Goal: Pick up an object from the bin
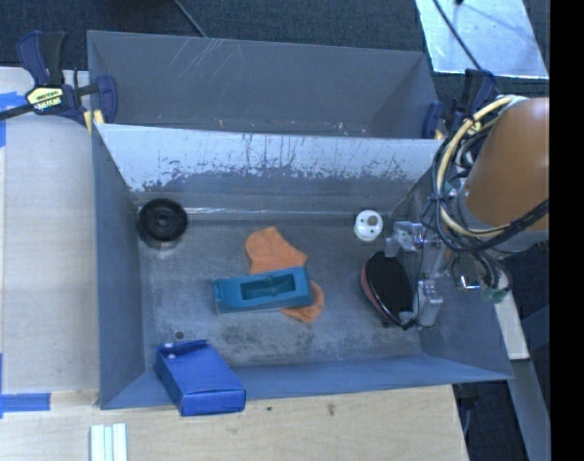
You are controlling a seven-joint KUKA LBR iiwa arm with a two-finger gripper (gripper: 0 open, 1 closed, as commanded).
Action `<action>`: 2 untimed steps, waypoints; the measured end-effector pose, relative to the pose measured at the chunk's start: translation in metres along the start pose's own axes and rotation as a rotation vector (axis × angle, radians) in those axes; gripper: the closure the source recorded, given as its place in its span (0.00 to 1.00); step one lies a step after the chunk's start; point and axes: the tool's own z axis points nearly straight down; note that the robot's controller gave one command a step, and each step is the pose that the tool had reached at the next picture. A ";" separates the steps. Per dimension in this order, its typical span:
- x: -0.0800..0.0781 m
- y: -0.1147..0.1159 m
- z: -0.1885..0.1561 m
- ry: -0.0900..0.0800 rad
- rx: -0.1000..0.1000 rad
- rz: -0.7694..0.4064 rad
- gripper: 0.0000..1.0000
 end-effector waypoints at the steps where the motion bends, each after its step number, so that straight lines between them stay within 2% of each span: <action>1: -0.002 0.000 -0.004 -0.009 0.001 -0.003 0.00; 2: -0.023 -0.037 0.041 -0.015 0.000 0.269 0.00</action>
Offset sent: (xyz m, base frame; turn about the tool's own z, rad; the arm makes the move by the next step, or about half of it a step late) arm 0.0276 -0.0517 -0.0627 0.3693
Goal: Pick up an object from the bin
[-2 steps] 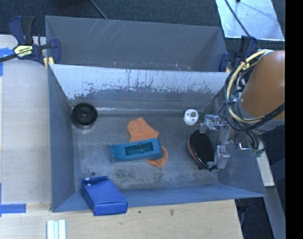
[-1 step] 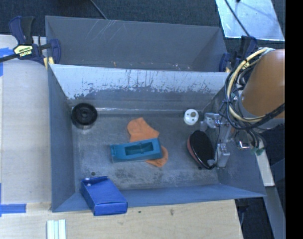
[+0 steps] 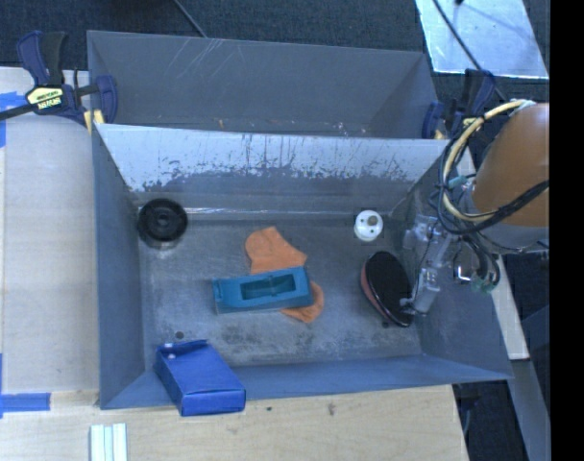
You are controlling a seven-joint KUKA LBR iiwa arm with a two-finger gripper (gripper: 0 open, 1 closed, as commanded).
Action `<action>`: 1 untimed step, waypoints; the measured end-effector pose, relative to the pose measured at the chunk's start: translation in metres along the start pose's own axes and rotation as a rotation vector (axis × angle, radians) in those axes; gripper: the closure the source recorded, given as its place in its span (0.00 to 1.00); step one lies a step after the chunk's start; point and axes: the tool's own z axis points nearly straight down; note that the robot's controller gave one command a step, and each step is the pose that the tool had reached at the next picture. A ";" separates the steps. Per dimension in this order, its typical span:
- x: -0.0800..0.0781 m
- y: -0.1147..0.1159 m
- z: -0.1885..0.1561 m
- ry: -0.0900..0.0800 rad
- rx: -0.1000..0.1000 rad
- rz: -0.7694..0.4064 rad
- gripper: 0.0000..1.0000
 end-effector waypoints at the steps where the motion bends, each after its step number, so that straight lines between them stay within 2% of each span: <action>1: -0.037 0.004 0.033 0.005 0.001 0.125 0.00</action>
Offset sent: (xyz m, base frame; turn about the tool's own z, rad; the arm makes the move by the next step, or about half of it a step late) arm 0.0109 -0.0110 -0.0457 0.1807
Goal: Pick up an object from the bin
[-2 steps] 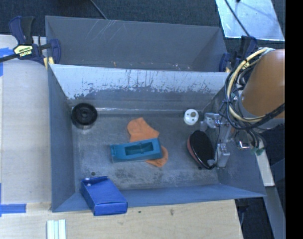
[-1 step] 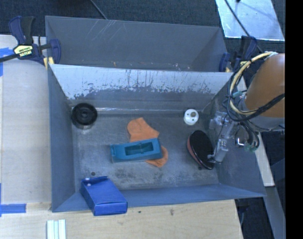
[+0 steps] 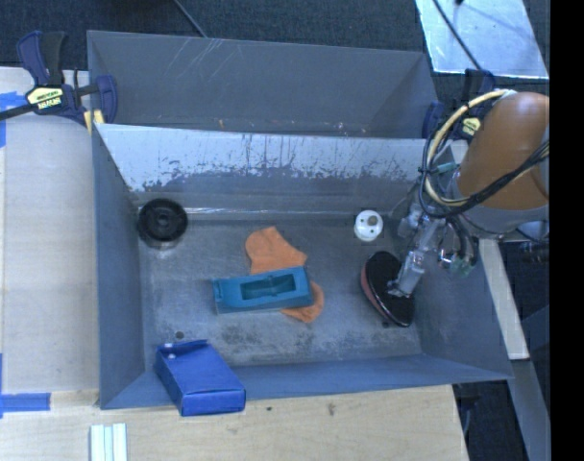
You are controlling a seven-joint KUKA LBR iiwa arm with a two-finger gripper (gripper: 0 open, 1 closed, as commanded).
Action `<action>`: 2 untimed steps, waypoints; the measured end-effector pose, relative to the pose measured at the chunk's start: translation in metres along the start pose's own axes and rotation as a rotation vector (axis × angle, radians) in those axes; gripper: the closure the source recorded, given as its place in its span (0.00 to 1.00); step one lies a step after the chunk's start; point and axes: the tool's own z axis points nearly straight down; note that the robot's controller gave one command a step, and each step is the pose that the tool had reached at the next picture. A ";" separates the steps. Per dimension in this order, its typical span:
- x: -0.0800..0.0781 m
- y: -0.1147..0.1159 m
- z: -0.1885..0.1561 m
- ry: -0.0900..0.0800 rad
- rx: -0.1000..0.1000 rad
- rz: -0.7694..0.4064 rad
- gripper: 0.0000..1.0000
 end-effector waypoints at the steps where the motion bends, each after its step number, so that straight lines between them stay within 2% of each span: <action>1: 0.013 -0.009 0.007 0.002 0.001 0.031 0.00; 2: 0.017 -0.011 0.069 0.002 0.000 0.173 0.00</action>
Offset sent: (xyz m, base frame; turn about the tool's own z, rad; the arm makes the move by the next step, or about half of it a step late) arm -0.0207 -0.0036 -0.0698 0.1731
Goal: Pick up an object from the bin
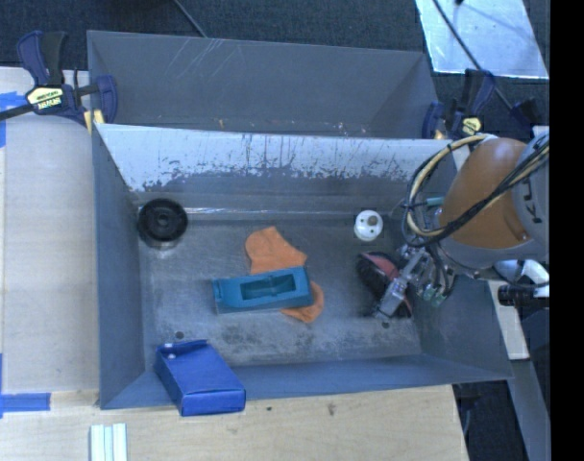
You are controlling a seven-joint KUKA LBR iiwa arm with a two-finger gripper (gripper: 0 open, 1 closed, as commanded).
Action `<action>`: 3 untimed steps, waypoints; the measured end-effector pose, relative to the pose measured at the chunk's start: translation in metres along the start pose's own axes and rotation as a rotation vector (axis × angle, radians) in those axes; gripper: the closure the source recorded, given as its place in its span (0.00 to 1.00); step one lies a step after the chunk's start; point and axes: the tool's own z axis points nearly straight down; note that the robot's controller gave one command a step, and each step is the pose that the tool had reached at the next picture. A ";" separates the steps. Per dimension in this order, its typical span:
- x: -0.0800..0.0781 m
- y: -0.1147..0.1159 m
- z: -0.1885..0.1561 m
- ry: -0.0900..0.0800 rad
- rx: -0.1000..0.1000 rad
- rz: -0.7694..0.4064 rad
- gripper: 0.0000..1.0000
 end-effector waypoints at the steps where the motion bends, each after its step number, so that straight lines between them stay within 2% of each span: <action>1: 0.005 0.005 0.000 -0.002 0.001 0.010 1.00; 3: 0.006 0.005 -0.004 0.000 0.002 0.009 1.00</action>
Offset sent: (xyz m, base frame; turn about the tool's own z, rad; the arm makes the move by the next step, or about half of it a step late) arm 0.0000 0.0000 0.0000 0.0000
